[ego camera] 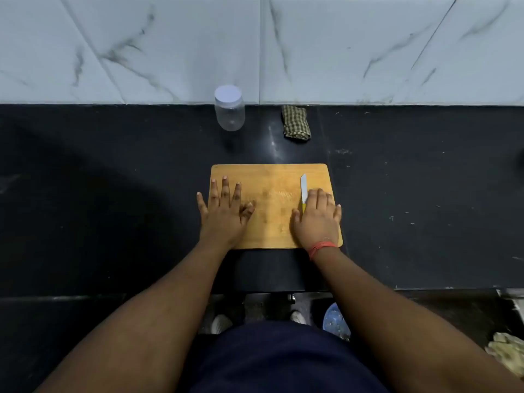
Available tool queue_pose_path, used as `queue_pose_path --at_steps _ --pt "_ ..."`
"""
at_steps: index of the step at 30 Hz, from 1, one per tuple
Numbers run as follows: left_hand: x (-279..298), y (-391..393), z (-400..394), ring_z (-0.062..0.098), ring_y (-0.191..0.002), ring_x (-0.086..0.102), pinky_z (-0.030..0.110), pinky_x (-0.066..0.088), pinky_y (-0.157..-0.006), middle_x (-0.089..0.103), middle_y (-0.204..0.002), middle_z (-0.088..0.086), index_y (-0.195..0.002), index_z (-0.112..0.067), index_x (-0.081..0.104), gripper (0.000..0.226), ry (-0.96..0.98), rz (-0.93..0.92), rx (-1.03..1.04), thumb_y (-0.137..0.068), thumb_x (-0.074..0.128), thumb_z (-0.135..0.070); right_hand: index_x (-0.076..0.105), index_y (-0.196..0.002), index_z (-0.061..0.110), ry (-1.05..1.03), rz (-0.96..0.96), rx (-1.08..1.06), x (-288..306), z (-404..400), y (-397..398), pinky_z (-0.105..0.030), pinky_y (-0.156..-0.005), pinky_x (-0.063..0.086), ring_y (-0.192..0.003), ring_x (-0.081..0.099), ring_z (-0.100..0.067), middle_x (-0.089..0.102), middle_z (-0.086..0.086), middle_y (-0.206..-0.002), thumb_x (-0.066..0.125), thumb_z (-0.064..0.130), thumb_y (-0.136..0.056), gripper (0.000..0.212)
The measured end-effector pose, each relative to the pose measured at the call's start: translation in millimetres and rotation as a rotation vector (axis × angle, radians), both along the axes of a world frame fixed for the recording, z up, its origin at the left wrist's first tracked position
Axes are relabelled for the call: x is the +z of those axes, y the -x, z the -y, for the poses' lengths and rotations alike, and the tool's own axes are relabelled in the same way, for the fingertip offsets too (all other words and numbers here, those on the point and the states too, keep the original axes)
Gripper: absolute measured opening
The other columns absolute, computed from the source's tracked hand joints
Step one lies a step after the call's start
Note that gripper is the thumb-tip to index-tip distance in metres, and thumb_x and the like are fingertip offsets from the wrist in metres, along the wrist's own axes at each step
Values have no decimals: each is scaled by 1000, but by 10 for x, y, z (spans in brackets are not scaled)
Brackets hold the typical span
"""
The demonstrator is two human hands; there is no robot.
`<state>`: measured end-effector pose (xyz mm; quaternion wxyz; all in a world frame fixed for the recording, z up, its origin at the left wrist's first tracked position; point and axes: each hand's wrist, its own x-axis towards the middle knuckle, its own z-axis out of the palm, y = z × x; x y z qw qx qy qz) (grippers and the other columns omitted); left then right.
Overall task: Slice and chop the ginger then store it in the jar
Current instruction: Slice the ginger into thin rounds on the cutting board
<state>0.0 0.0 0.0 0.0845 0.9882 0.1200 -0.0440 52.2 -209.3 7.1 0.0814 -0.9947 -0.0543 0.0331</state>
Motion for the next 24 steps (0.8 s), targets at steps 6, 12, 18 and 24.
queue_pose_path --at_steps 6,12,18,24 --pt "-28 41 -166 29 -148 -29 64 -11 -117 -16 -166 6 -158 -26 -8 84 -4 -22 39 -89 -11 -72 57 -117 13 106 87 -33 5 -48 23 -47 -86 40 -101 50 -30 56 -8 -111 47 30 -90 34" --pt "-80 52 -309 30 -148 -28 62 -14 -117 -14 -166 6 -158 -25 -7 79 19 -50 31 -96 6 -71 55 -122 16 13 47 4 -28 -215 -59 -41 -83 43 -98 52 -25 56 -6 -110 44 18 -95 30" --pt "-26 32 -397 26 -151 -20 59 -10 -120 -2 -168 0 -160 -20 4 75 44 -22 -99 -99 30 -57 49 -129 7 -210 -100 39 54 -371 -90 -38 -85 50 -99 58 -32 49 -14 -119 42 12 -97 33" --pt "40 -75 -444 20 -139 36 50 11 -122 49 -146 -5 -156 -30 25 68 173 59 -280 -95 54 -28 54 -120 7 -343 -175 15 173 -416 -127 -36 -82 53 -77 53 -21 42 -9 -123 46 18 -97 27"
